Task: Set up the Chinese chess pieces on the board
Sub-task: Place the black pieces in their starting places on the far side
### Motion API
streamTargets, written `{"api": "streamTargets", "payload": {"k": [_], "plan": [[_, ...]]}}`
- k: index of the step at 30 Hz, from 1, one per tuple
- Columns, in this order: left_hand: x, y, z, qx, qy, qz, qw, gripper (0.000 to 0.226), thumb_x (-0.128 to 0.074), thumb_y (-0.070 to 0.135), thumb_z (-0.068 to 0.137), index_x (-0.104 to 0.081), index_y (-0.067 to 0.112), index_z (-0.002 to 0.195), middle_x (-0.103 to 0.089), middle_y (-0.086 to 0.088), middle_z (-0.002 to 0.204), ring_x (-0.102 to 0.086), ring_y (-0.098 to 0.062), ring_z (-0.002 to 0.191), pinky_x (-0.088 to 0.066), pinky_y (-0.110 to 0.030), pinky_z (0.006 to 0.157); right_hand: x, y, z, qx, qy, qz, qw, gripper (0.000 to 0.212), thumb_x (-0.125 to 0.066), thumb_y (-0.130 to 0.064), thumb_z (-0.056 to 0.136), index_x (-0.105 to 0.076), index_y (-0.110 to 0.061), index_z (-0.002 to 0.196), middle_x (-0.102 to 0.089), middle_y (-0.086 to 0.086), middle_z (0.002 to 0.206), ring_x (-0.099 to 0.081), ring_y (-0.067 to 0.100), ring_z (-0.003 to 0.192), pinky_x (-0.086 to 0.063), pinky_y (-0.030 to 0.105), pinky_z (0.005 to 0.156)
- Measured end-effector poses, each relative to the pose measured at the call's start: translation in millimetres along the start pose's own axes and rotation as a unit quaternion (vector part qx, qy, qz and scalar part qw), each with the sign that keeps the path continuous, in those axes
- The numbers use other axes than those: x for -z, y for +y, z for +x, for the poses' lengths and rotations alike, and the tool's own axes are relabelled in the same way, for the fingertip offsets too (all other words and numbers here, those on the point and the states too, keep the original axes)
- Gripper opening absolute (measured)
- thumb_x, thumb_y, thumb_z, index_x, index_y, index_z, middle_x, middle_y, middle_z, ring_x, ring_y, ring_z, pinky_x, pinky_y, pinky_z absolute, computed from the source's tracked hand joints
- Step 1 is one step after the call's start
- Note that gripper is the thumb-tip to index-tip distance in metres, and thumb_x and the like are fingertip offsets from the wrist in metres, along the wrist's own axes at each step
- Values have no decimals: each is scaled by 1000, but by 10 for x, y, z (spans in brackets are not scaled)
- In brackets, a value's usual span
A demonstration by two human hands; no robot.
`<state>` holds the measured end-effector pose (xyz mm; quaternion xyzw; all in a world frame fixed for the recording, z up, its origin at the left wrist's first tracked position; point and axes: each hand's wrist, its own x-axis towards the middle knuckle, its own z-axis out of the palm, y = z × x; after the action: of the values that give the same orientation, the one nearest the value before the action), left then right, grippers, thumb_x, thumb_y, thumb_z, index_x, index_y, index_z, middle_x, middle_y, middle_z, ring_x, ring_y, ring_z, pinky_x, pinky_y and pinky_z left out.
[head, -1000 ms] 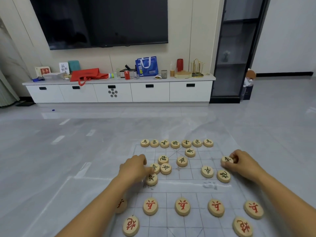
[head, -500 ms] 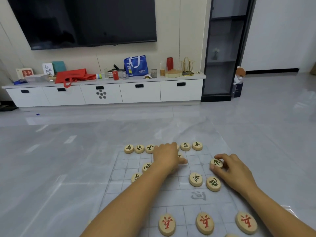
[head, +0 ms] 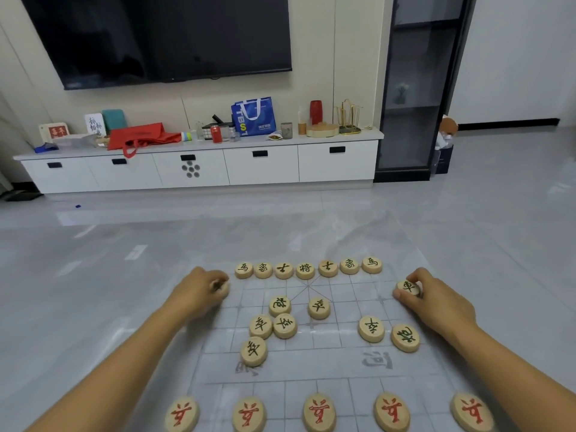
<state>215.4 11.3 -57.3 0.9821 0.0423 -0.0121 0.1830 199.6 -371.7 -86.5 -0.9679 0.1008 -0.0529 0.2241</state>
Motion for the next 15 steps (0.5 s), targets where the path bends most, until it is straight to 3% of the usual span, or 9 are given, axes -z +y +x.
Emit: {"api": "streamTargets", "payload": {"k": [3, 5, 8, 12, 15], "plan": [[-123, -207, 9, -17, -20, -75, 997, 29, -55, 34, 89, -58, 32, 118, -47, -4, 109, -50, -21, 102, -38, -27, 92, -33, -94, 60, 11, 36, -52, 998, 35, -44, -53, 88, -45, -21, 102, -63, 1, 92, -54, 23, 78, -38, 32, 66], [-198, -226, 31, -22, -9, -121, 992, 38, -63, 30, 84, -51, 37, 120, -48, -3, 113, -49, -22, 106, -41, -34, 96, -79, -104, 82, 36, 67, -89, 993, 34, -41, -52, 89, -46, -20, 100, -64, 2, 93, -57, 25, 84, -36, 34, 70], [-244, -216, 72, 26, 12, -219, 975, 61, -76, 36, 65, -44, 27, 116, -51, 0, 106, -53, -22, 95, -45, -39, 90, -94, -89, 146, 35, 60, -90, 994, 36, -41, -53, 89, -46, -21, 105, -64, 2, 97, -58, 25, 91, -35, 36, 75], [-275, -231, 96, -3, 65, -197, 978, 30, -76, 23, 73, -59, 13, 96, -56, -10, 99, -55, -19, 80, -42, -24, 67, -37, -77, 341, 23, 31, -69, 997, 41, -45, -53, 87, -48, -21, 112, -63, 4, 108, -56, 27, 100, -36, 37, 82], [-271, -260, 151, -8, 90, -150, 985, 30, -72, 28, 77, -62, 17, 103, -56, -7, 102, -55, -20, 88, -43, -29, 76, -42, -75, 438, 24, 34, -41, 998, 41, -48, -52, 86, -50, -20, 112, -63, 8, 110, -56, 29, 101, -36, 38, 83]]}}
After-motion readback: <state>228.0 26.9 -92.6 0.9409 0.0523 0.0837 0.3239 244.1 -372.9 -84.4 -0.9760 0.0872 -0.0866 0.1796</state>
